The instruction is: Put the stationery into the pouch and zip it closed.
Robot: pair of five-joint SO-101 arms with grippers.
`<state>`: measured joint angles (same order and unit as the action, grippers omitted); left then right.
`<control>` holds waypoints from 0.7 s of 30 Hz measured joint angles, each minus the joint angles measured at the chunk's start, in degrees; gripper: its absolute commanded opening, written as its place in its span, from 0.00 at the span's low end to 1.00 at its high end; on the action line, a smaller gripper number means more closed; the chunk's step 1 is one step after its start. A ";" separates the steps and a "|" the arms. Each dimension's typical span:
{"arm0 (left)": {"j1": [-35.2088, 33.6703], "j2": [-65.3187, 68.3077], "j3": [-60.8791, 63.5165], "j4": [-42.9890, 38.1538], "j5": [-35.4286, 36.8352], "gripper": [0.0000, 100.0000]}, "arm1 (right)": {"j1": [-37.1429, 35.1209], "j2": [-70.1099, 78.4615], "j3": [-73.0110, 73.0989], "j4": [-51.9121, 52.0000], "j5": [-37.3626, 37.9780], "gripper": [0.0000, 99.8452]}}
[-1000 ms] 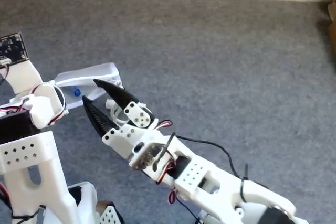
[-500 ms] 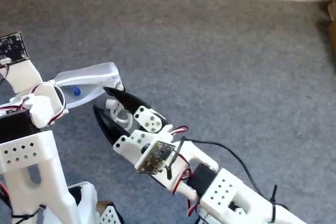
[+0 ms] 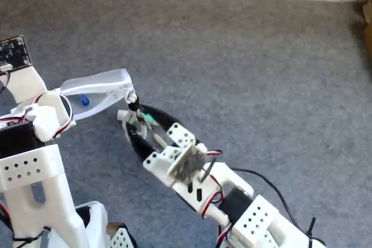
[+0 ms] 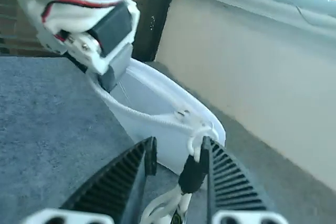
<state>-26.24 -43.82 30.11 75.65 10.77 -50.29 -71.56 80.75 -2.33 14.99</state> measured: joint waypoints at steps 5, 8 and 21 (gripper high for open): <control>0.00 0.00 0.00 0.00 0.00 0.01 | 2.46 -0.18 -0.18 14.07 -8.09 0.13; 0.00 0.00 0.00 0.00 0.00 0.01 | 2.81 -0.18 -1.85 20.84 -8.88 0.13; -0.79 0.18 0.00 0.00 1.67 0.01 | 2.99 -0.26 -3.43 28.13 -9.14 0.13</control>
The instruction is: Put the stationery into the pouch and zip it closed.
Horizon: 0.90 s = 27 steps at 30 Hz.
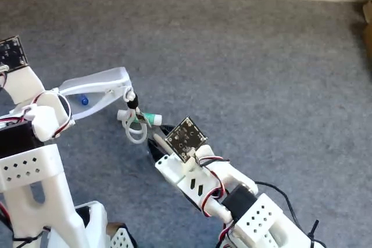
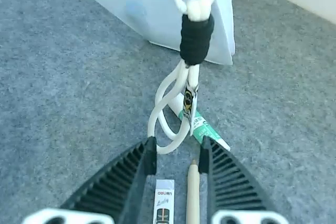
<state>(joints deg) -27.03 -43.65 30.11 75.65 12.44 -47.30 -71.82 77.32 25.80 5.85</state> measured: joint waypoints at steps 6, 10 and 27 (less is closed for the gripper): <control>0.00 0.00 0.00 0.00 0.00 0.01 | 0.00 0.79 -3.08 4.57 0.00 0.13; 0.00 0.00 0.00 0.00 0.00 0.01 | 0.00 8.18 -8.18 8.26 0.00 0.13; 0.00 0.00 0.00 0.00 0.00 0.01 | 0.00 45.01 -24.53 14.15 0.00 0.13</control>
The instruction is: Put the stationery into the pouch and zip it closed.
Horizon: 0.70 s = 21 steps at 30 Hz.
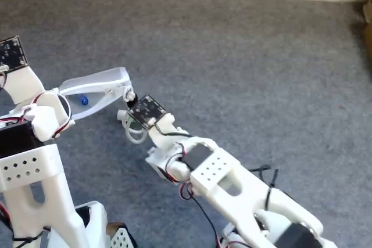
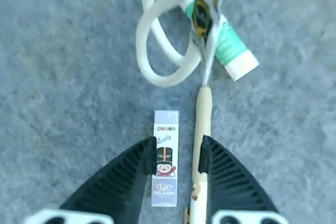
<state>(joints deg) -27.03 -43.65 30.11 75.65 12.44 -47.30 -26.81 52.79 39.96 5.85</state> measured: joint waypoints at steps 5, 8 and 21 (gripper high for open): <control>0.00 0.00 0.00 0.00 0.00 0.01 | 2.02 6.95 -3.16 0.00 0.00 0.13; 0.00 0.00 0.00 0.00 0.00 0.01 | 3.78 11.08 -5.63 0.00 0.00 0.13; 0.00 0.26 0.09 0.00 0.00 0.01 | 4.48 25.93 -14.42 -0.44 0.00 0.13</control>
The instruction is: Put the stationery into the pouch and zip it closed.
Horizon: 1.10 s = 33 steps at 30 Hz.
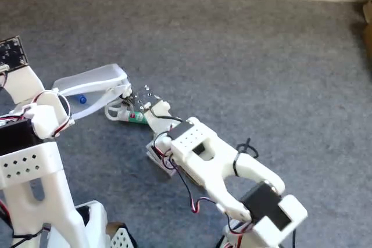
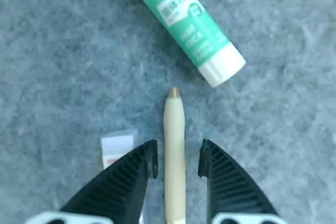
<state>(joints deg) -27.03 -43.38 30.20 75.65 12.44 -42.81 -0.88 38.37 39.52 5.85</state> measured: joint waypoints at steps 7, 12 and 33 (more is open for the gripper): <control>-0.35 0.00 0.09 0.00 0.00 0.01 | 1.32 5.98 -4.84 0.44 0.00 0.05; -0.35 0.00 0.09 0.00 0.00 0.01 | 3.08 6.95 -5.45 0.53 1.93 0.01; -0.35 0.00 0.09 0.00 0.00 0.01 | 2.99 8.18 -11.87 13.63 4.57 0.01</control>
<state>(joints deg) -27.38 -43.38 30.29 75.65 12.44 -39.82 7.30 26.51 53.14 10.42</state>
